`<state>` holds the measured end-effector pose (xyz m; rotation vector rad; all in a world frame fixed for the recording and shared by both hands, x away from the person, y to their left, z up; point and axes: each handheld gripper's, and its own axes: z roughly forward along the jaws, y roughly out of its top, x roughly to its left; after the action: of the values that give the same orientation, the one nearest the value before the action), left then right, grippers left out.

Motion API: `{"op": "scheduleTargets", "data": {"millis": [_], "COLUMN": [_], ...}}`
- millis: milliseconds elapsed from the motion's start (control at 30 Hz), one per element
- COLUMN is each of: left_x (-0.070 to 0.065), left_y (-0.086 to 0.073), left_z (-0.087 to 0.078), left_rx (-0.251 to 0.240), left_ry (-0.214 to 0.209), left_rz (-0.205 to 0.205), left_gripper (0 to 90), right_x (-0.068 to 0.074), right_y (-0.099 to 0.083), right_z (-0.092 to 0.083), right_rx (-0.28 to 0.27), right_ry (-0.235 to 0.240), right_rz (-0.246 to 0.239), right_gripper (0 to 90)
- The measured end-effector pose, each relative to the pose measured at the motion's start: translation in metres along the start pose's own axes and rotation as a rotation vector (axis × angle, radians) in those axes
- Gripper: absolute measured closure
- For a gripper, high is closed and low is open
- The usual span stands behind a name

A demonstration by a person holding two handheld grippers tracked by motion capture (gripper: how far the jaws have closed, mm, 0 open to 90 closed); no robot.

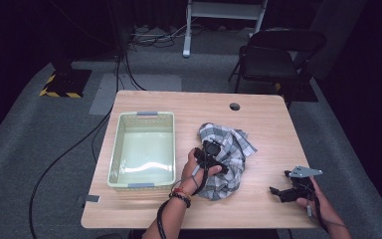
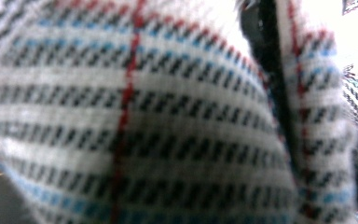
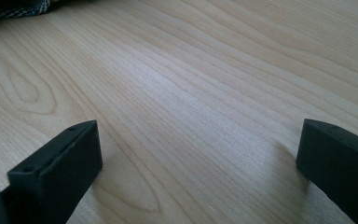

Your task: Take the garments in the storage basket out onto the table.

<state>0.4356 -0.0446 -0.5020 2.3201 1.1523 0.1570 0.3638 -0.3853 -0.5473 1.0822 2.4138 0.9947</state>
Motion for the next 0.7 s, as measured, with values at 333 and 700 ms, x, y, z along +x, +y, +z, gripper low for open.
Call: {"op": "scheduleTargets", "data": {"millis": [333, 700], "left_x": [-0.0028, -0.0061], "left_y": [-0.0003, 0.0021], "left_z": [0.0013, -0.0051], "left_rx": [0.013, 0.046], "left_ry": [0.026, 0.045], "left_rz": [0.005, 0.004], "left_gripper": [7.2, 5.7], "right_x": [0.0, 0.0], "right_y": [0.0, 0.0], "right_z": [0.0, 0.0], "right_rx": [0.0, 0.0], "right_ry": [0.0, 0.0], "right_rz": [0.0, 0.0], "right_gripper": [0.1, 0.1]}}
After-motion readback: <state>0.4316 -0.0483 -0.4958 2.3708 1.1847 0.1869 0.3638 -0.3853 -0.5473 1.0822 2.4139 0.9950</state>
